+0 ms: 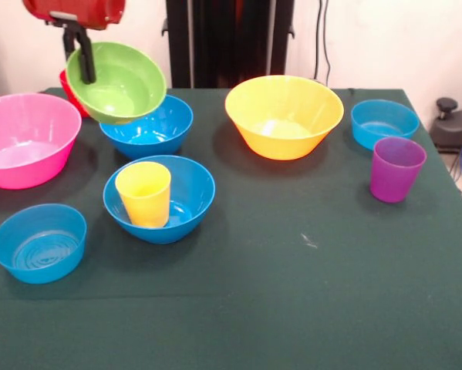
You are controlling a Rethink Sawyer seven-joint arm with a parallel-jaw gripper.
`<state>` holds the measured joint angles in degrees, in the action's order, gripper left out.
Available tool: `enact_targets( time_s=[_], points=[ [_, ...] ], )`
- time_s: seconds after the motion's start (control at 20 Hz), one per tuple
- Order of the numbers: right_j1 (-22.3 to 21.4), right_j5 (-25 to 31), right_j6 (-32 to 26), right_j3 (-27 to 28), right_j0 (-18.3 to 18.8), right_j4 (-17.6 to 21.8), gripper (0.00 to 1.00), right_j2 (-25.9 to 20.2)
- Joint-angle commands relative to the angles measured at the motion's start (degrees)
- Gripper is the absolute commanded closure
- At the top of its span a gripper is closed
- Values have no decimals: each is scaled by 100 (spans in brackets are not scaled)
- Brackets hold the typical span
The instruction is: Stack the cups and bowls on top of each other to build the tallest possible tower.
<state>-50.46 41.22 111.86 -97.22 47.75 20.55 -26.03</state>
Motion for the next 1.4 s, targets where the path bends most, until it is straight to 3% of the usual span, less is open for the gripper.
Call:
enact_targets(
  time_s=[0.05,0.8,1.4],
  points=[
    [395,-422,-971,-304,72,615,100,-289],
    [932,-1553,-63,-666,-144,1220,100,108],
    [790,-1527,5,-756,-183,1071,100,107]
  ],
)
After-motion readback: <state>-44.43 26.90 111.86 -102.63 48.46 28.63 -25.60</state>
